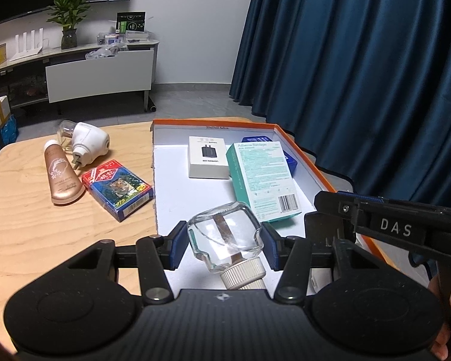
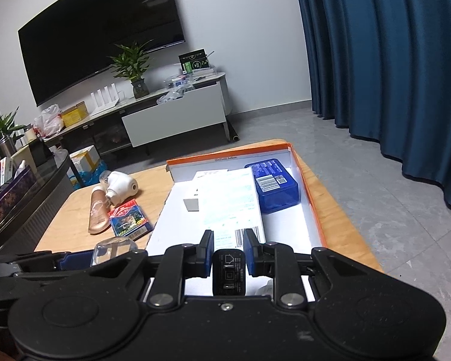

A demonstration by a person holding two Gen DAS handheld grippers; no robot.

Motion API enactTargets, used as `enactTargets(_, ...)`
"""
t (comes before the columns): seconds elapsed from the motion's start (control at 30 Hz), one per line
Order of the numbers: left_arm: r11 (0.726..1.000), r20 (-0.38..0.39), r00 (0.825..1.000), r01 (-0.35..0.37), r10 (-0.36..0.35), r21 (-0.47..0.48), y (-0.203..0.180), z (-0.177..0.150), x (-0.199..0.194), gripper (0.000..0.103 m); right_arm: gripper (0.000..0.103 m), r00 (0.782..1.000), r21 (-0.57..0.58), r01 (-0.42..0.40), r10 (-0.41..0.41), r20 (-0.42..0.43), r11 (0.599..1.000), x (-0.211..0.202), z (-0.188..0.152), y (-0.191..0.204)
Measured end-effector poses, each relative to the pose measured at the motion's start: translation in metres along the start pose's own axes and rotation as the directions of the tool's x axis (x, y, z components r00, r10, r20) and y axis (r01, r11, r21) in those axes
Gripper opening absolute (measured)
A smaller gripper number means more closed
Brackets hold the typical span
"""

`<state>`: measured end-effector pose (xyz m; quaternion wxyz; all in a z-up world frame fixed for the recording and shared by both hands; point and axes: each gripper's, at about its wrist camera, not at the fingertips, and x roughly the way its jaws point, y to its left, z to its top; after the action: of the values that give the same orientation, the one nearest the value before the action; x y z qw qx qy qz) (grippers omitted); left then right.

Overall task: Organize rigid objects
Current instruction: 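Carry the glass bottle and black adapter over the tray and hold, then lower the black adapter into the tray and open the right gripper while the left releases the bottle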

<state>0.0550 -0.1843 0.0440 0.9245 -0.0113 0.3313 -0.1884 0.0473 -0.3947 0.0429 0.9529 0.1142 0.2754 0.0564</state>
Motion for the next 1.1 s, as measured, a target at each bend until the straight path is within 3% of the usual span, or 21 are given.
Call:
enactTargets(0.77, 1.0, -0.036, 0.999, 0.018, -0.017, 0.016, -0.007, 0.007, 0.014, 0.052, 0.028, 0.999, -0.009, 0.037, -0.038, -0.009, 0.999, 0.007, 0.009, -0.005)
enactTargets(0.87, 0.999, -0.046, 0.998, 0.031, -0.03, 0.021, -0.009, 0.007, 0.016, 0.052, 0.049, 0.999, -0.01, 0.043, -0.043, 0.012, 0.999, 0.004, 0.012, -0.004)
enactTargets(0.93, 0.999, -0.056, 0.998, 0.043, -0.041, 0.023, -0.009, 0.007, 0.017, 0.052, 0.05, 0.999, -0.014, 0.046, -0.046, 0.02, 0.999, 0.003, 0.015, -0.003)
enactTargets(1.0, 0.999, -0.055, 0.997, 0.048, -0.047, 0.023, -0.01, 0.007, 0.016, 0.054, 0.064, 0.998, -0.012, 0.055, -0.055, 0.032, 0.998, 0.001, 0.018, -0.003)
enactTargets(1.1, 0.998, -0.045, 0.997, 0.057, -0.056, 0.023, -0.008, 0.009, 0.014, 0.067, 0.071, 0.997, -0.007, 0.059, -0.059, 0.052, 0.998, -0.002, 0.022, -0.002)
